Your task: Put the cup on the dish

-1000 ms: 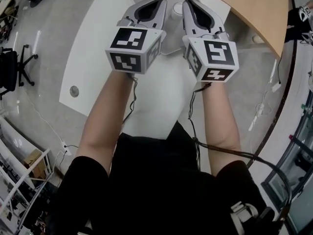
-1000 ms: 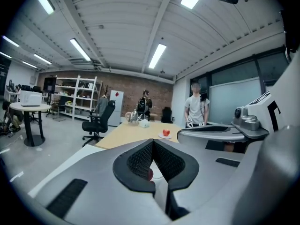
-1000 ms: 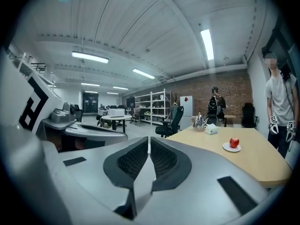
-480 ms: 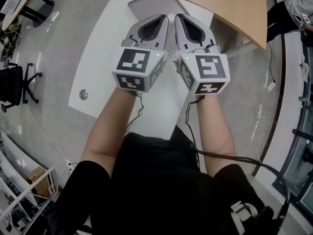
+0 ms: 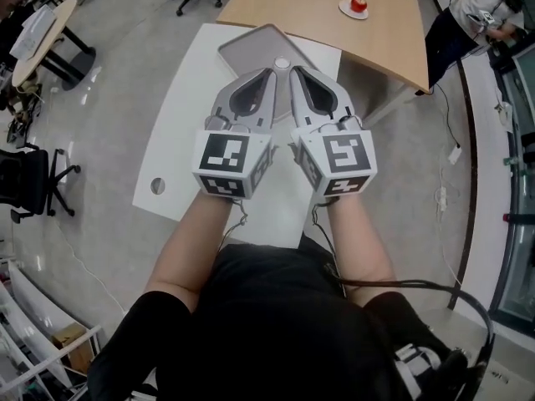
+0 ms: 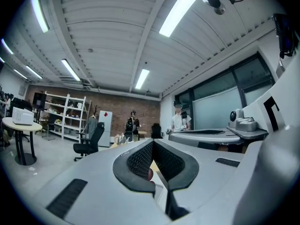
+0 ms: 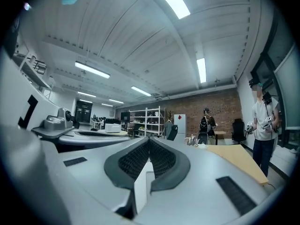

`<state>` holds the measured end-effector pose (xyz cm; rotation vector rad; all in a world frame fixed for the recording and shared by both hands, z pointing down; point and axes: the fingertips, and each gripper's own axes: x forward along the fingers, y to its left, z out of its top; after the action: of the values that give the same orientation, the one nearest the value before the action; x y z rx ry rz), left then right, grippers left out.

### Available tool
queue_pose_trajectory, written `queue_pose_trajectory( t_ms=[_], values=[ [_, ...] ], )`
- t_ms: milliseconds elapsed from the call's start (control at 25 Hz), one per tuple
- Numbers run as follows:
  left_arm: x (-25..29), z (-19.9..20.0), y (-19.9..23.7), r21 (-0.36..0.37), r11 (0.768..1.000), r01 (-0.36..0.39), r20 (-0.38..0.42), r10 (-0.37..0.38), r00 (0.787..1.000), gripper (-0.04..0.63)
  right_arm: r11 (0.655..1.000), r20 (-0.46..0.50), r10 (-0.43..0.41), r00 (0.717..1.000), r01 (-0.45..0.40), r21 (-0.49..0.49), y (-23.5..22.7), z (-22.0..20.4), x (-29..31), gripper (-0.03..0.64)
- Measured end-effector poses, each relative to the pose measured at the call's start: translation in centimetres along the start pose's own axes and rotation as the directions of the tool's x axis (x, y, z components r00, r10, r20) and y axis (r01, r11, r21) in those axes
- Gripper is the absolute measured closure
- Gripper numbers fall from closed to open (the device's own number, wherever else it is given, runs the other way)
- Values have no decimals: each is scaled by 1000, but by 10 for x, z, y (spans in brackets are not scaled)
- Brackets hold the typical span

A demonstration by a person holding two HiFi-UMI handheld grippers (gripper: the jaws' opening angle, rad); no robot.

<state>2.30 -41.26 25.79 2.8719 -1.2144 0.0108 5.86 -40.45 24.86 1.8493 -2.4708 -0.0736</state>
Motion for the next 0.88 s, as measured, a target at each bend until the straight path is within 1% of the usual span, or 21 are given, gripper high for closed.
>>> queue_pose_trajectory(
  t_ms=[200, 480, 720, 880],
  values=[
    [-30, 22, -11, 25, 999, 20, 44, -21, 999, 595, 999, 55, -36, 998, 37, -18, 15, 29, -33, 603],
    [-54, 42, -31, 40, 998, 49, 67, -51, 996, 595, 998, 68, -62, 996, 64, -27, 28, 50, -64, 603],
    [-74, 55, -47, 54, 996, 66, 82, -70, 994, 595, 998, 65, -51, 997, 53, -36, 44, 58, -78, 603],
    [-87, 51, -54, 73, 994, 84, 71, -89, 994, 595, 998, 63, -25, 998, 28, -51, 60, 61, -82, 603]
  ],
)
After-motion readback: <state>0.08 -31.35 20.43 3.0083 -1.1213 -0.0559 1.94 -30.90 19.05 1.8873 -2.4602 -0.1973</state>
